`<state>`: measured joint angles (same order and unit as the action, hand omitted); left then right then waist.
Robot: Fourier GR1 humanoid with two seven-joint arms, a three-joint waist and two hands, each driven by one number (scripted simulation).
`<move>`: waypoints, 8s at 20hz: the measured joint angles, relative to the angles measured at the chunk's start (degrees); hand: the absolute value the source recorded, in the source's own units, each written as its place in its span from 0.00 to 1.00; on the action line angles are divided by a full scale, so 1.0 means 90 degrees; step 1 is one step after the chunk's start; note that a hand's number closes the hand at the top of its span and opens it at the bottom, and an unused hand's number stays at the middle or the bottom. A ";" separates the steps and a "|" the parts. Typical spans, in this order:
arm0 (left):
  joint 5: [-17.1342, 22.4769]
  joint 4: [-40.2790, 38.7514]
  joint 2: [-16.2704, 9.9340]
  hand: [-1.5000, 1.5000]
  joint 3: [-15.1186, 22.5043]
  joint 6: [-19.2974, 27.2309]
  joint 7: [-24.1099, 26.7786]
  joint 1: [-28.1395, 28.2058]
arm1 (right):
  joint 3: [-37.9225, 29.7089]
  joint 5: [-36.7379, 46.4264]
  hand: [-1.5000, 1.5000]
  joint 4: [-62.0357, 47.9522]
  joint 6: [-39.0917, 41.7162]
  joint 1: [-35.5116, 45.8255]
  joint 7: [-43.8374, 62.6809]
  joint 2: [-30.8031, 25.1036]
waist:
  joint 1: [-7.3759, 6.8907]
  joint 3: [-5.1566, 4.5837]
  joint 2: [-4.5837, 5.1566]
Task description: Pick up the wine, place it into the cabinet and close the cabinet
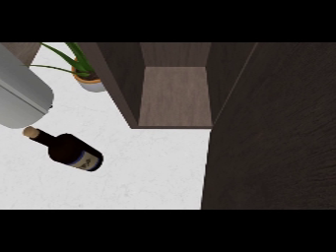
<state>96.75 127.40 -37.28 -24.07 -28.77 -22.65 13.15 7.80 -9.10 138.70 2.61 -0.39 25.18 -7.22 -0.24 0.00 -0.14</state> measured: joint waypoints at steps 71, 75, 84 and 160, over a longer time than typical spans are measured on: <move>-0.9888 -1.0401 0.1978 0.00 0.0831 -0.2248 0.5131 -0.3571 | -0.0031 0.0331 0.00 0.0232 -0.0036 0.0951 0.0955 0.0420 | 0.0164 -0.0020 0.0051; -0.9858 -1.0785 0.1952 0.00 0.0858 -0.2292 0.5230 -0.3612 | 0.0035 0.0351 0.00 0.0193 0.0014 0.0927 0.0862 0.0459 | 0.0177 -0.0024 0.0062; -0.9734 -1.1121 0.2281 0.00 0.1003 -0.2325 0.5278 -0.3719 | 0.0112 0.0379 0.00 0.0205 0.0011 0.0963 0.0976 0.0460 | 0.0194 -0.0028 0.0058; -0.6112 -0.7000 0.4141 1.00 0.5449 0.4805 0.5978 -0.2589 | -0.0472 0.0057 0.00 0.0092 0.0630 0.0466 0.0838 0.0450 | 0.0070 -0.0002 0.0016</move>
<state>41.74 64.39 -0.01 24.97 14.48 31.15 -10.15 3.55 -8.58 139.53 8.28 3.80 32.73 -3.17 0.40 -0.02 0.00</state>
